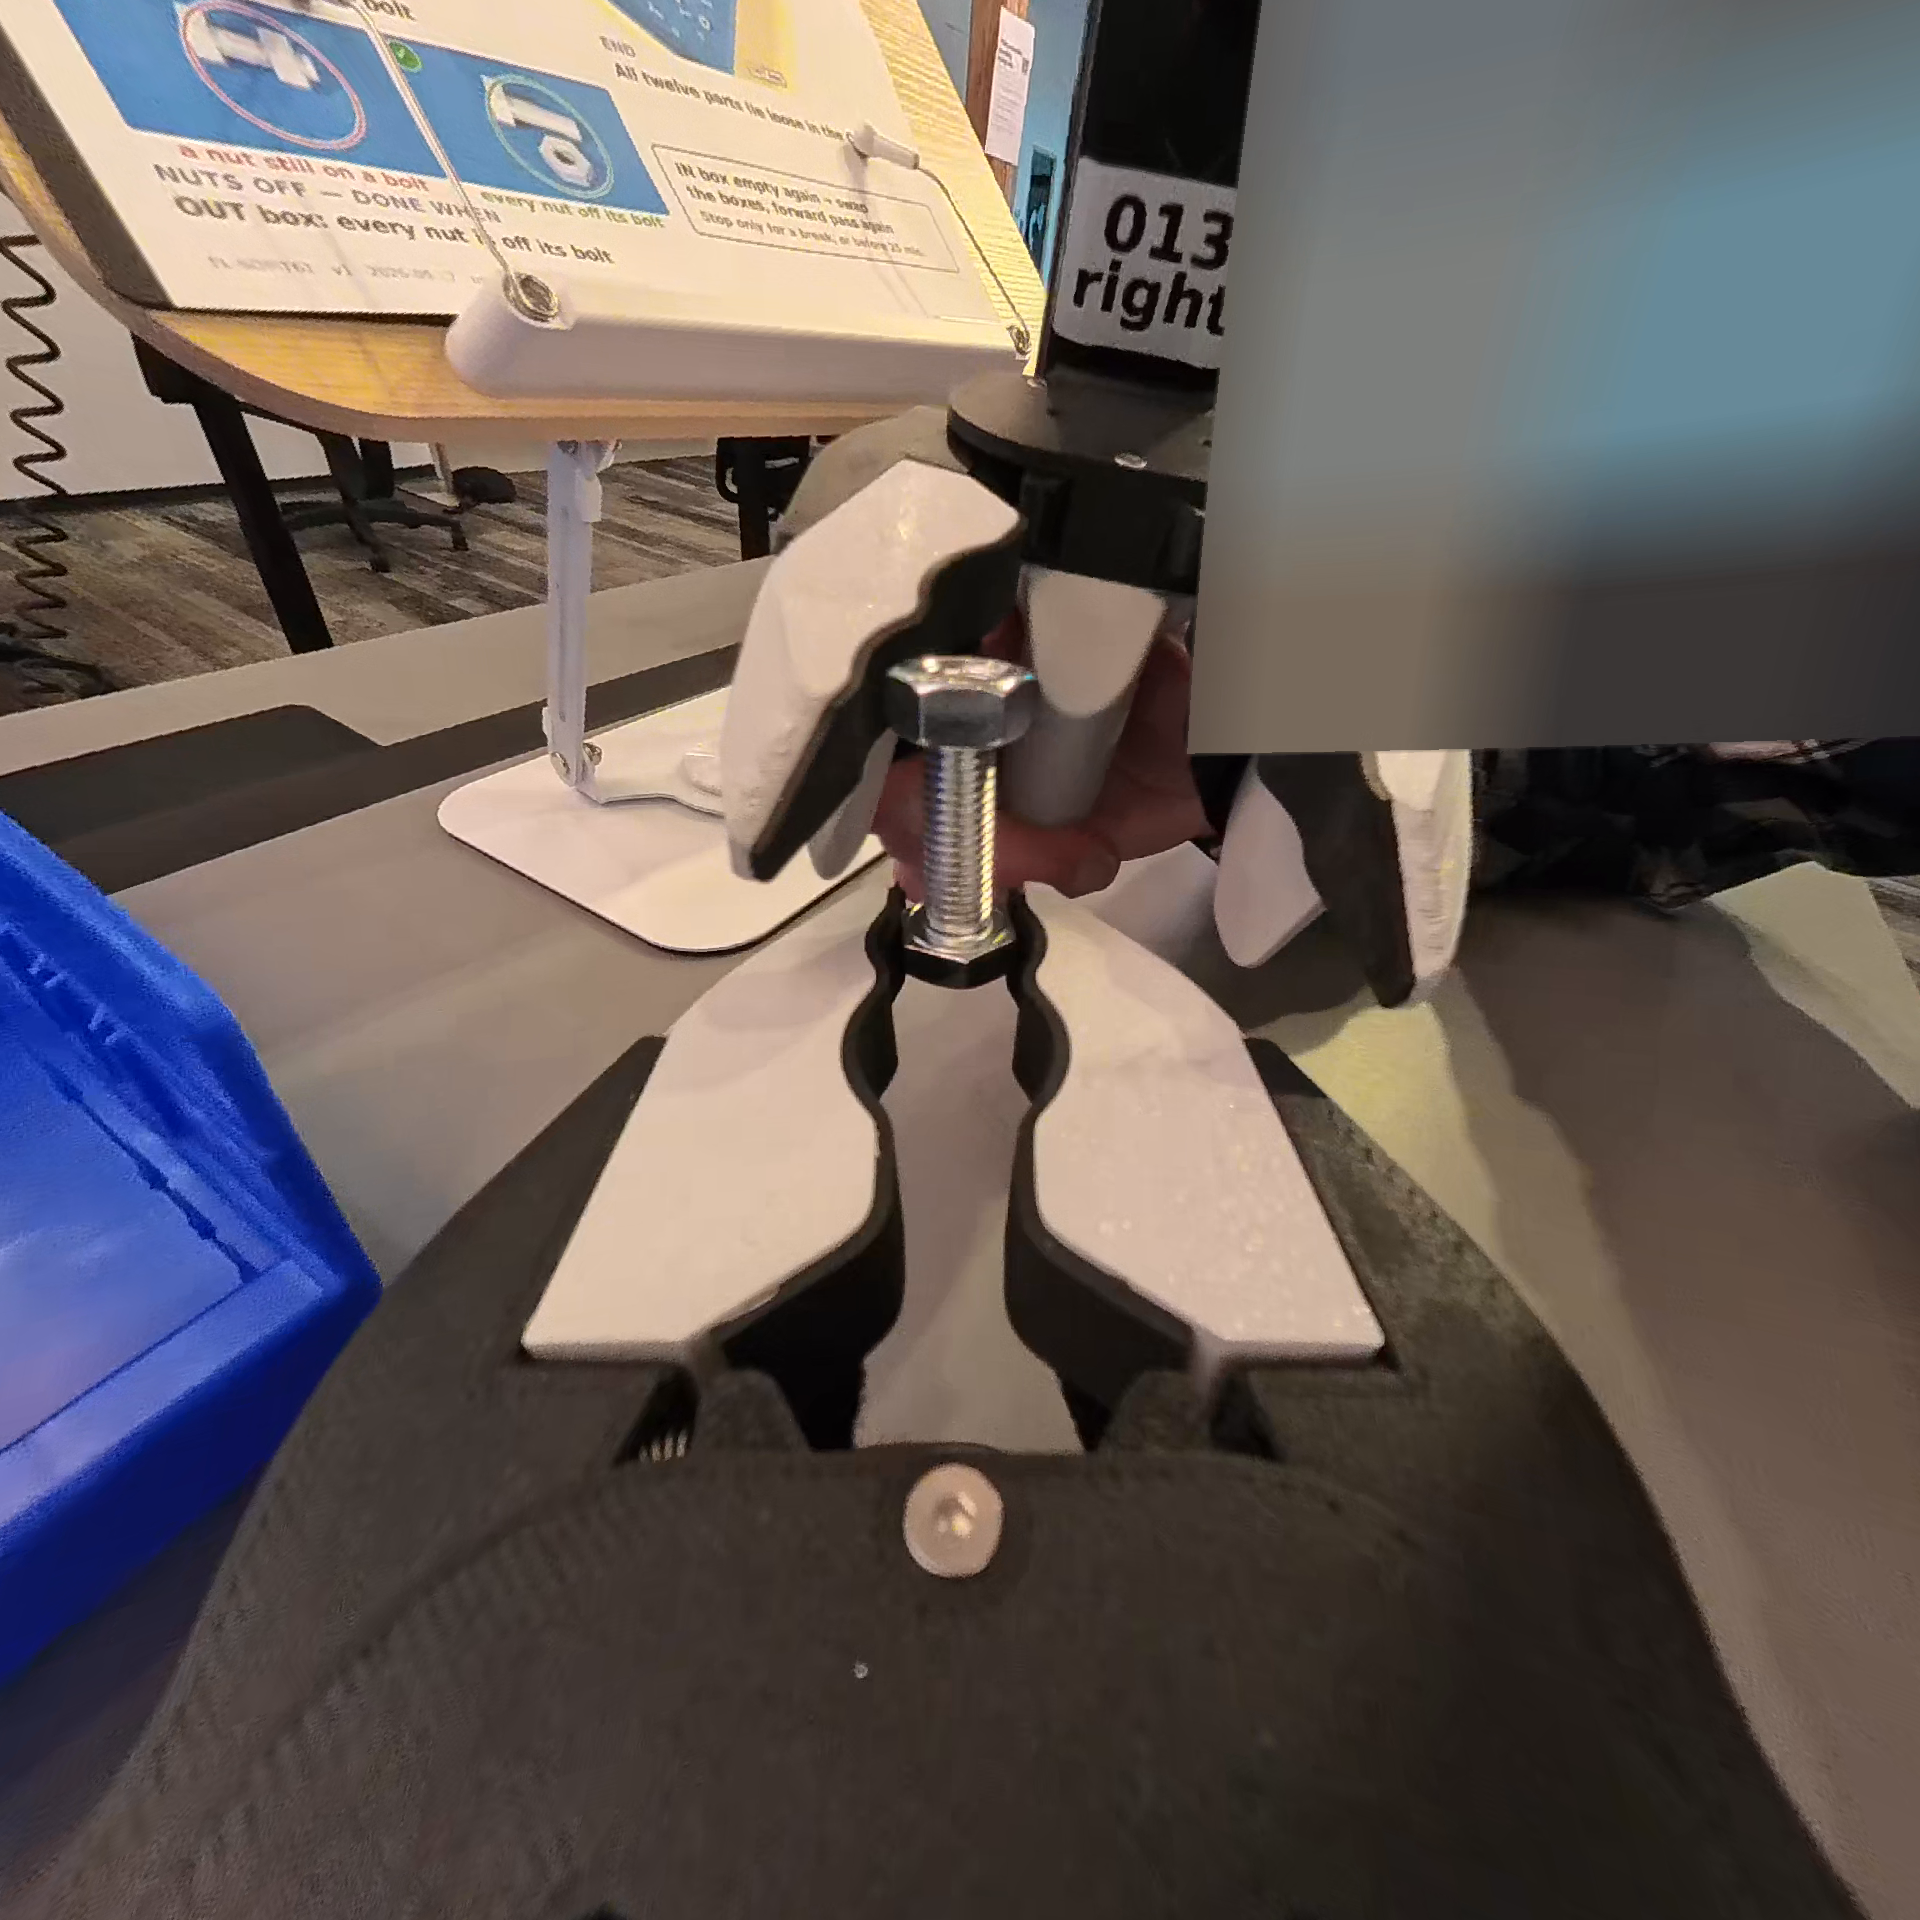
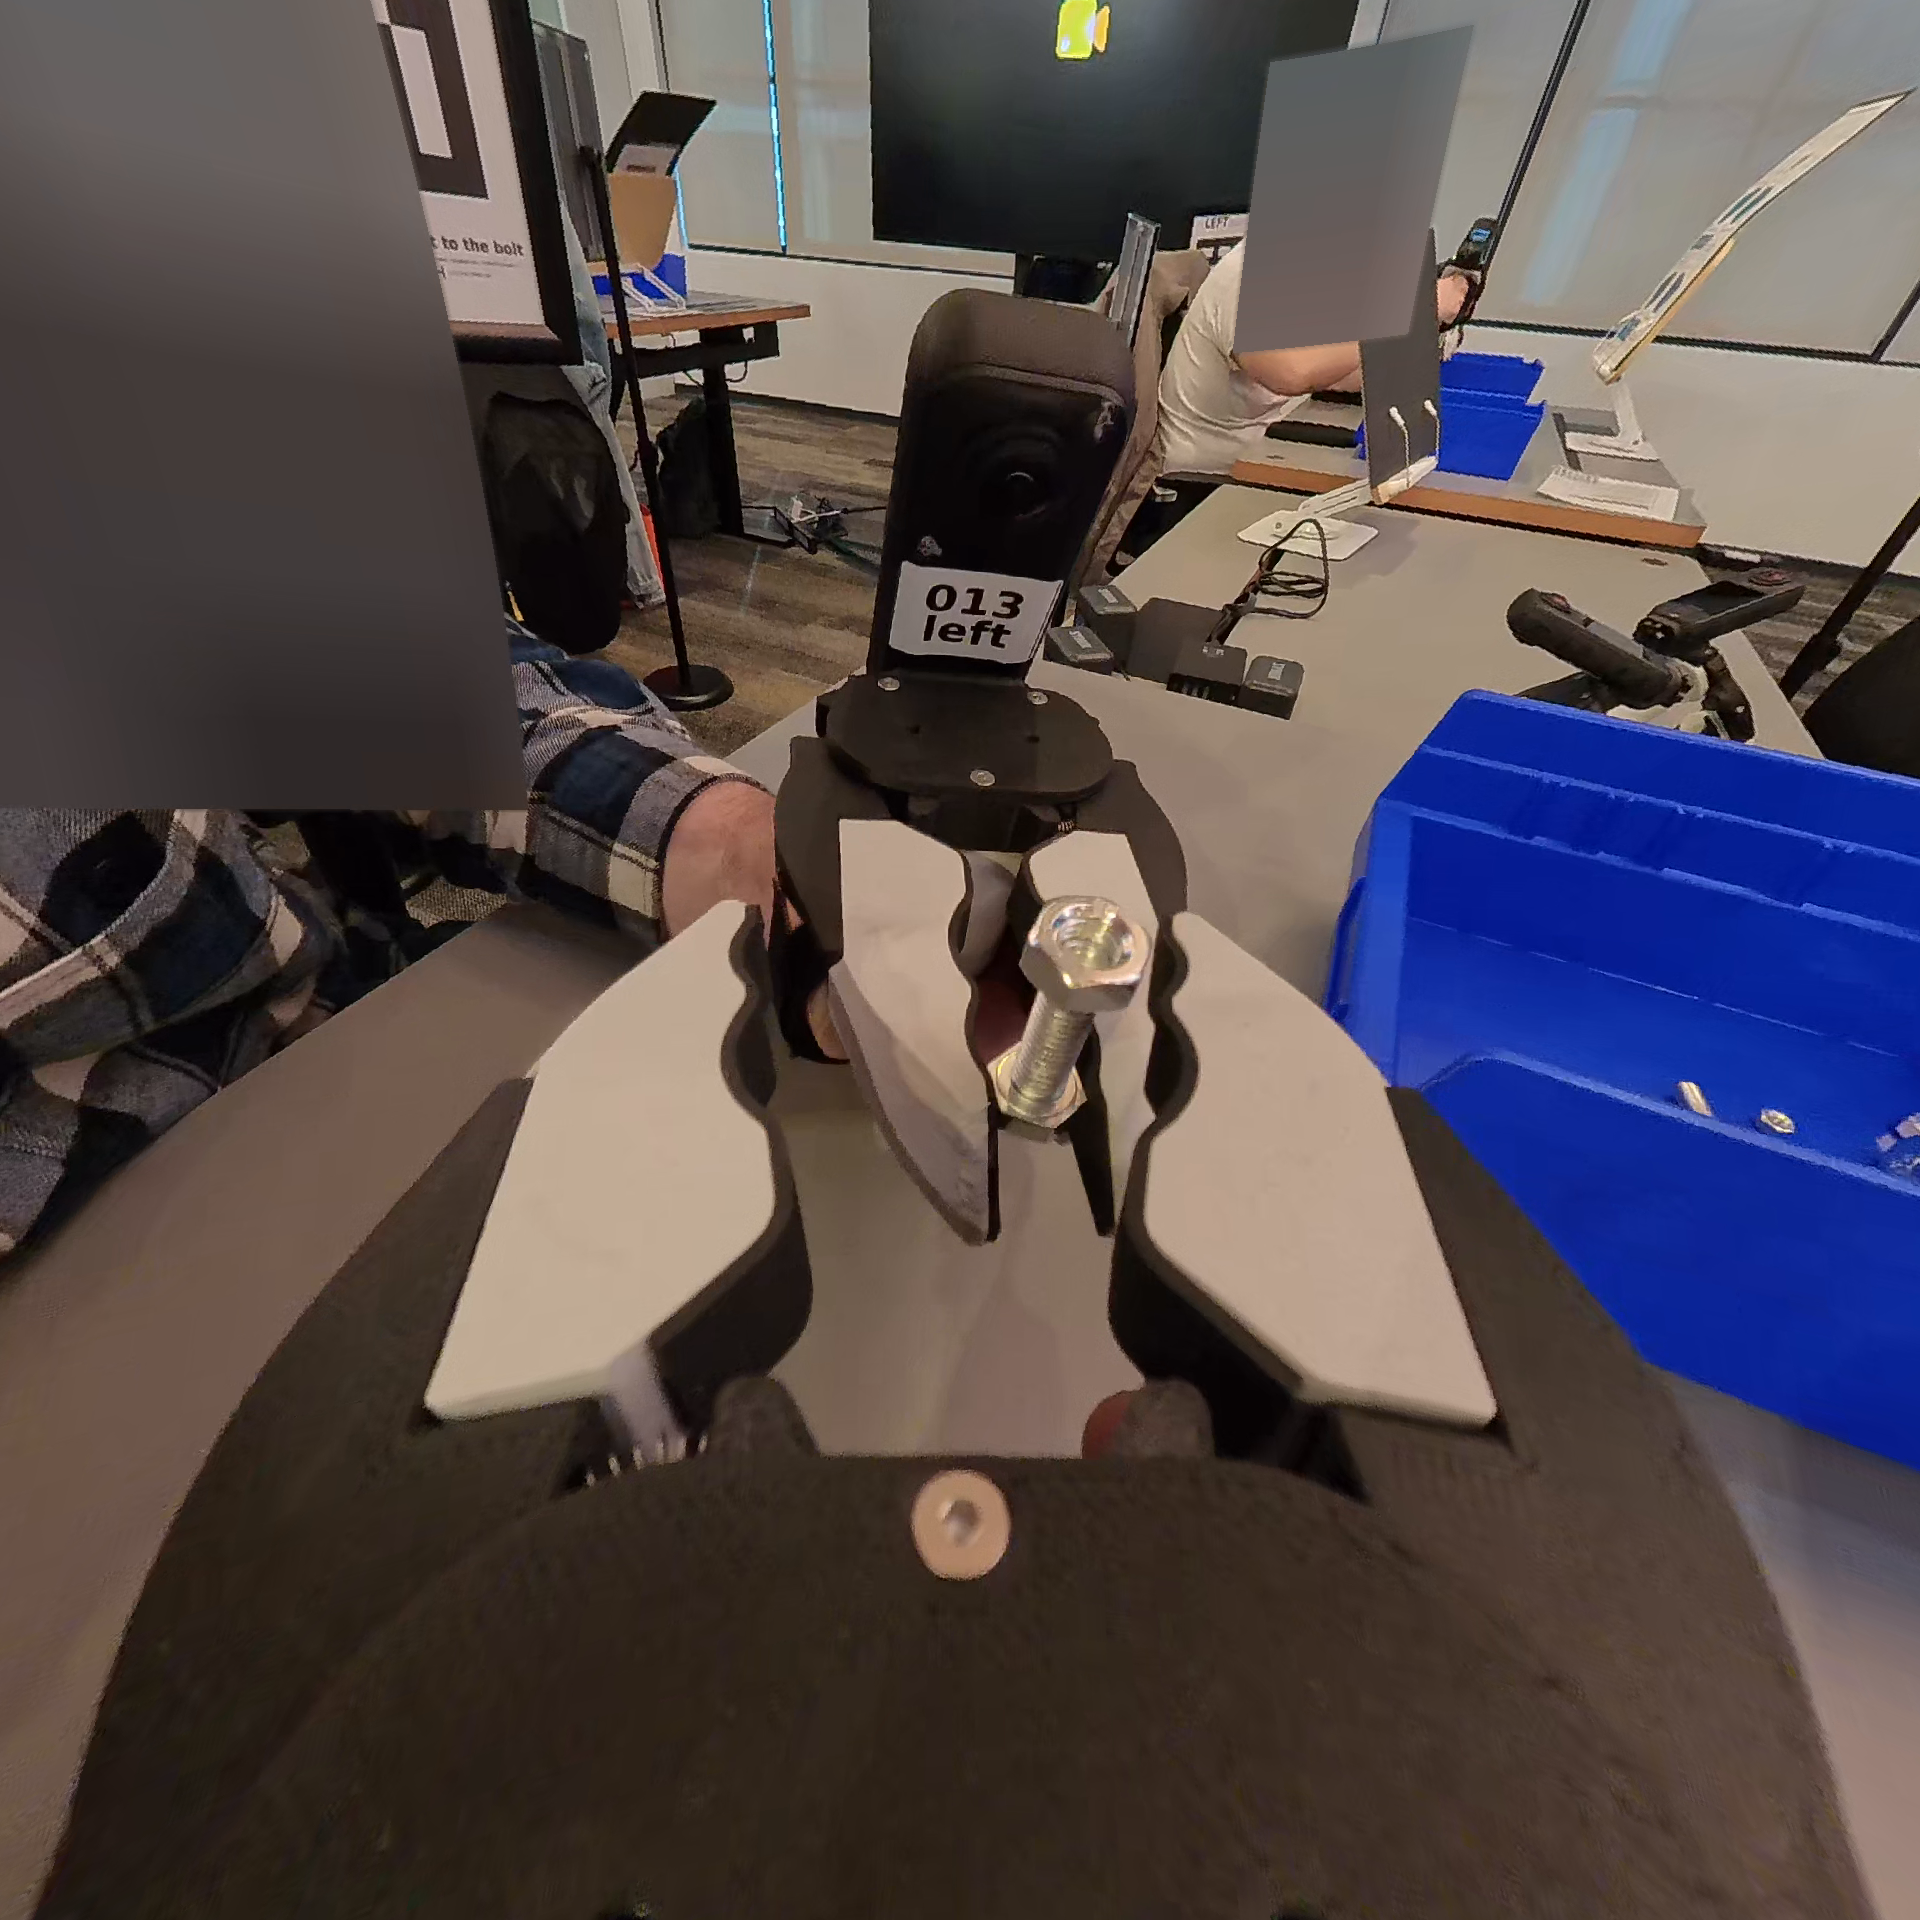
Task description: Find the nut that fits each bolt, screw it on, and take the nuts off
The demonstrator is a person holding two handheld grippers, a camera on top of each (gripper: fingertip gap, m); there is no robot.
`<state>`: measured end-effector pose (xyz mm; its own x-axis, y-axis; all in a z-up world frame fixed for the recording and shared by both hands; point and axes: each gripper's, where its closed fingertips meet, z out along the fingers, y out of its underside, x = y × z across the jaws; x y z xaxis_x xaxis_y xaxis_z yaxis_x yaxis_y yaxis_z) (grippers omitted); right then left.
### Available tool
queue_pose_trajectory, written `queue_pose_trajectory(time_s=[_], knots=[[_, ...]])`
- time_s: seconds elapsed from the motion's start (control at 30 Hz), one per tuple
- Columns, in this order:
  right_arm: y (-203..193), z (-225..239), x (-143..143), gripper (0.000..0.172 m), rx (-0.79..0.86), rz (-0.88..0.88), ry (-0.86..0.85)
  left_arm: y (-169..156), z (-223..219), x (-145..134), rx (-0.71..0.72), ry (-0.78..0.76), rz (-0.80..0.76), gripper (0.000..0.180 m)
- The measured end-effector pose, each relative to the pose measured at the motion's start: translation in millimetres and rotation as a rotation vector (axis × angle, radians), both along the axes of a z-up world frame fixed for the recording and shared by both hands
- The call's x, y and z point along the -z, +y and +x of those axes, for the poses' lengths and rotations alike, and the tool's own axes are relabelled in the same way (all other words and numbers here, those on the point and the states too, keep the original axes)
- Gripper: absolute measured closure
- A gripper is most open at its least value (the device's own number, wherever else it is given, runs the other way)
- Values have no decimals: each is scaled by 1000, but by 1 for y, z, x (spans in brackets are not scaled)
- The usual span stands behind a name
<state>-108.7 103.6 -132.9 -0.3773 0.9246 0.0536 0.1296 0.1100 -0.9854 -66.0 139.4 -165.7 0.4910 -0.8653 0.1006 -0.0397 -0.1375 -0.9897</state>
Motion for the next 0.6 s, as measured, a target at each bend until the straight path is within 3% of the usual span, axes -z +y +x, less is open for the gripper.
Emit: queue_pose_trajectory(time_s=[0.6], knots=[[7,9,-2,104,12,-5,18,5,-7,-1,-33,-23,-14,163]])
